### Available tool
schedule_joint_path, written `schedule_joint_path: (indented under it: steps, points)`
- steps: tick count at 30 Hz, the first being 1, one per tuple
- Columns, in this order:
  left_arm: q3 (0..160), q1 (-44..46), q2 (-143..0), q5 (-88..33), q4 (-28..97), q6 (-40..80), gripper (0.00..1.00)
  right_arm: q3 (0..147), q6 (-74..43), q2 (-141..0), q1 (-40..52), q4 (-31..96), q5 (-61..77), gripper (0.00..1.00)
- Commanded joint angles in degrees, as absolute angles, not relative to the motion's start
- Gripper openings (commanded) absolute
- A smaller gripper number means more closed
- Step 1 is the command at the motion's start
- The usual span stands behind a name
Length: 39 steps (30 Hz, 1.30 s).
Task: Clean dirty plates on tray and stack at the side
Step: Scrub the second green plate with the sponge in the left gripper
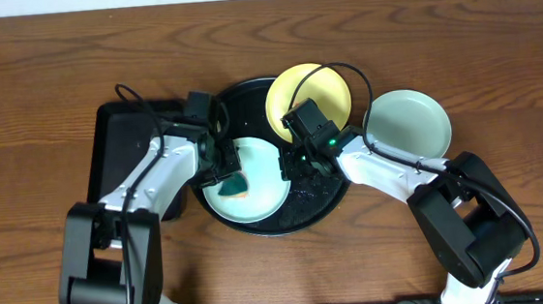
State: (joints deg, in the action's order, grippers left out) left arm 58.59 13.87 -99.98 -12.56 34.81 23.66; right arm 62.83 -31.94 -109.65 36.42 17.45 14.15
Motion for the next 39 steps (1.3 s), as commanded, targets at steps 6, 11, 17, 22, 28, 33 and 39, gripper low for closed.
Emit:
schedule_joint_path:
  steps: [6,11,17,22,28,33,39]
  points:
    - [58.8,15.7,-103.2,-24.7,34.7,22.0,0.07,62.8,-31.2,-110.6,36.3,17.6,14.0,0.01]
    - [59.4,15.7,-103.2,-33.9,32.8,14.2,0.07,62.8,-31.2,-110.6,36.3,17.6,14.0,0.01]
    - [59.4,15.7,-103.2,-26.1,33.5,14.6,0.07,62.8,-31.2,-110.6,36.3,17.6,14.0,0.01]
    - [59.4,15.7,-103.2,-8.6,37.8,21.2,0.08,62.8,-31.2,-110.6,36.3,17.6,14.0,0.01]
    - [59.5,15.7,-103.2,0.9,41.5,22.3,0.07,62.8,-31.2,-110.6,36.3,17.6,13.8,0.01]
    - [60.1,15.7,-103.2,1.1,43.3,23.3,0.07,62.8,-31.2,-110.6,36.3,17.6,13.8,0.01]
    - [60.9,15.7,-103.2,6.5,43.6,23.3,0.07,62.8,-31.2,-110.6,36.3,17.6,13.8,0.01]
